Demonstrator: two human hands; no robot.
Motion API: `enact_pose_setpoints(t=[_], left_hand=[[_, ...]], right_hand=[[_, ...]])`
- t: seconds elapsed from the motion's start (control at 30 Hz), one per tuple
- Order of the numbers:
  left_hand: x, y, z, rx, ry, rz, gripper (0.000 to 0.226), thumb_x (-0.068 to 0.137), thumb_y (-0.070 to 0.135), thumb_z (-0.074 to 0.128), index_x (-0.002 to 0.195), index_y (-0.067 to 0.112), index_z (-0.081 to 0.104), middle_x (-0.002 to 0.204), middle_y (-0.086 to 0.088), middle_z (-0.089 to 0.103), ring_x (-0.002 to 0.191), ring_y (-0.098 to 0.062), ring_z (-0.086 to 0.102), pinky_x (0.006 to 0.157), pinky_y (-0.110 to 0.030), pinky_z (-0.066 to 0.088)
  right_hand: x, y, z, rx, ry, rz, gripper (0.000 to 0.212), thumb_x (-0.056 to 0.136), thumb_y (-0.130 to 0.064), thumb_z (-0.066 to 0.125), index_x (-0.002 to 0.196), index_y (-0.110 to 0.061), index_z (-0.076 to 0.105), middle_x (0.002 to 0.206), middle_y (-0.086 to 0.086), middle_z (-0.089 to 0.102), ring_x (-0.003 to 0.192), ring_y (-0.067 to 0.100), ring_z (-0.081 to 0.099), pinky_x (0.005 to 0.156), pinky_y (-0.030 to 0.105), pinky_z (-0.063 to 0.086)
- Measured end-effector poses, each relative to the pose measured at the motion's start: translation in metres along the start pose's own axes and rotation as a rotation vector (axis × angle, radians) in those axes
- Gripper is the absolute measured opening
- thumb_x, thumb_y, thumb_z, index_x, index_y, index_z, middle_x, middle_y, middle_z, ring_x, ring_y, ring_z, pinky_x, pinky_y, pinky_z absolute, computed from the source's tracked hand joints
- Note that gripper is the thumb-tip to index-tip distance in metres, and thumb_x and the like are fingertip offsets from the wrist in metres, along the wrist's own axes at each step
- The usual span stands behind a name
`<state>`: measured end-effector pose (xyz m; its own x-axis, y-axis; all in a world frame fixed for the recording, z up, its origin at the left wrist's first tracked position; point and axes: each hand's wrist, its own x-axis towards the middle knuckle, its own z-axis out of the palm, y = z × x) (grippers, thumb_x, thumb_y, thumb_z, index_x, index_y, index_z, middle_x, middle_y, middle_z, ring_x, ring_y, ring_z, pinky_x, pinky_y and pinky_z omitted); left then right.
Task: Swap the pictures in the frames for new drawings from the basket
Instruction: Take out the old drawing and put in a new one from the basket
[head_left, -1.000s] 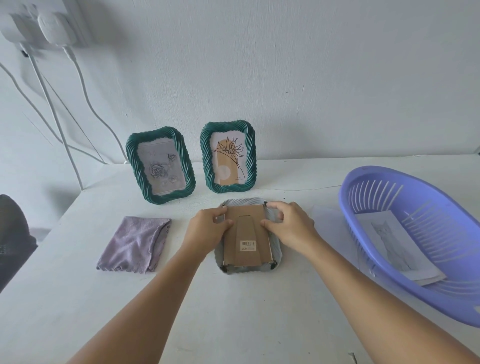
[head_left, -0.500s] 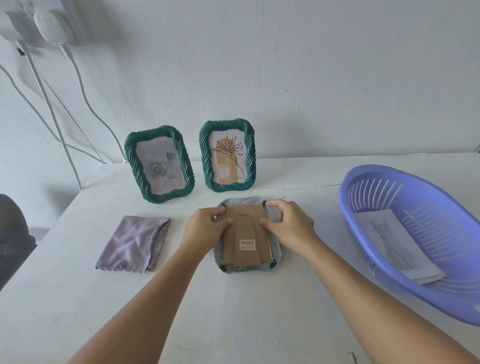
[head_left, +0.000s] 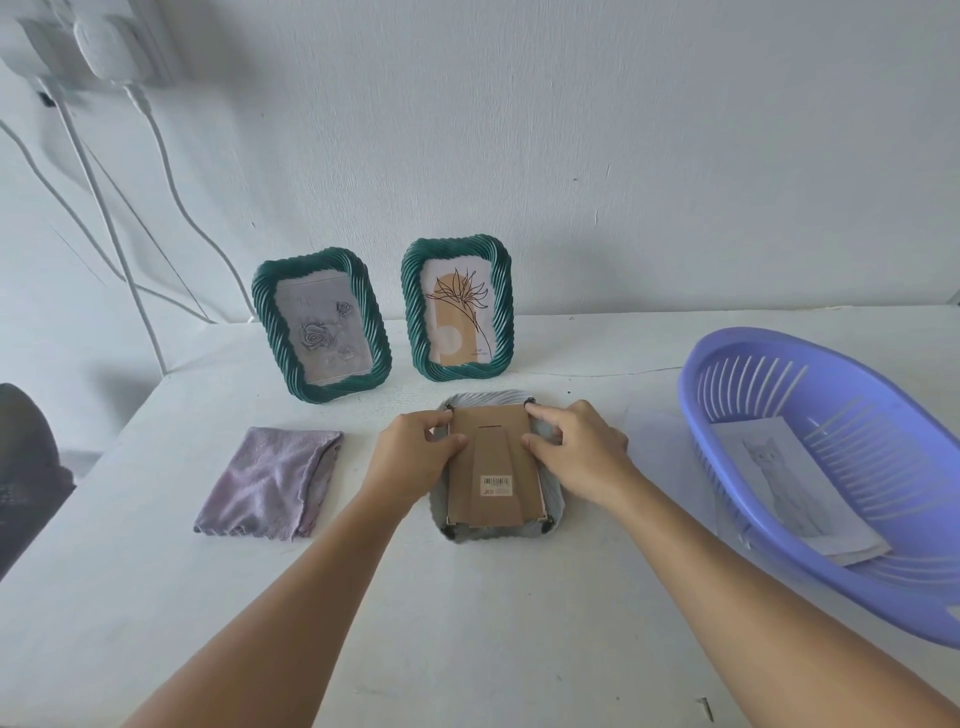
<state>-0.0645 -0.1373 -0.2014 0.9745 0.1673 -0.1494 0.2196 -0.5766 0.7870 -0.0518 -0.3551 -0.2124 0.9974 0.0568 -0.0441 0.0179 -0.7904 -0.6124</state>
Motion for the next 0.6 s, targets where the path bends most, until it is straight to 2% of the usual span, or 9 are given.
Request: enact_pose_setpoints(t=[0.07,0.13,0.27,0.4,0.47,0.6], left_hand=[[-0.003,-0.003,-0.001,0.0,0.006,0.03,0.044,0.09,0.036,0.073,0.133,0.029,0.065,0.082,-0.002,0.064,0.074,-0.016,0.056,0.064,-0.031,0.044],[-0.009,-0.008,-0.006,-0.019,0.008,0.07,0.041,0.089,0.04,0.073,0.129,0.038,0.063,0.073,0.007,0.057,0.068,-0.012,0.054,0.06,-0.03,0.04],[-0.025,-0.023,-0.027,0.017,-0.142,0.191,0.035,0.086,0.037,0.08,0.118,0.042,0.069,0.077,0.014,0.058,0.06,-0.009,0.046,0.061,-0.026,0.038],[-0.043,-0.033,-0.044,0.08,-0.325,0.238,0.039,0.074,0.035,0.09,0.109,0.047,0.075,0.079,0.022,0.056,0.063,-0.004,0.042,0.063,-0.017,0.038],[-0.047,-0.036,-0.047,0.112,-0.348,0.244,0.047,0.069,0.04,0.092,0.109,0.053,0.073,0.081,0.018,0.055,0.067,-0.003,0.043,0.066,-0.016,0.038],[-0.049,-0.036,-0.044,0.128,-0.333,0.249,0.054,0.062,0.049,0.093,0.111,0.055,0.072,0.083,0.017,0.054,0.071,-0.002,0.046,0.067,-0.016,0.039]], right_hand=[[-0.006,-0.003,0.001,-0.031,0.054,-0.036,0.048,0.095,-0.052,0.059,0.142,-0.045,0.051,0.113,-0.005,0.049,0.116,0.016,0.054,0.108,0.044,0.032],[-0.014,-0.007,0.002,-0.046,0.088,-0.118,0.048,0.094,-0.057,0.057,0.141,-0.046,0.052,0.115,-0.007,0.048,0.119,0.014,0.049,0.108,0.042,0.027],[-0.027,-0.011,0.005,-0.073,-0.042,-0.292,0.056,0.088,-0.071,0.056,0.14,-0.051,0.052,0.116,-0.013,0.042,0.122,0.006,0.037,0.104,0.032,0.017],[-0.029,-0.008,0.006,-0.094,-0.103,-0.31,0.065,0.08,-0.074,0.063,0.14,-0.05,0.053,0.116,-0.016,0.04,0.121,0.002,0.034,0.099,0.027,0.012],[-0.028,-0.008,0.005,-0.107,-0.103,-0.315,0.067,0.078,-0.075,0.064,0.139,-0.049,0.054,0.116,-0.016,0.04,0.12,0.002,0.035,0.099,0.027,0.012],[-0.027,-0.008,0.007,-0.1,-0.098,-0.313,0.067,0.076,-0.077,0.065,0.137,-0.05,0.056,0.113,-0.018,0.039,0.117,0.001,0.035,0.098,0.026,0.011]])
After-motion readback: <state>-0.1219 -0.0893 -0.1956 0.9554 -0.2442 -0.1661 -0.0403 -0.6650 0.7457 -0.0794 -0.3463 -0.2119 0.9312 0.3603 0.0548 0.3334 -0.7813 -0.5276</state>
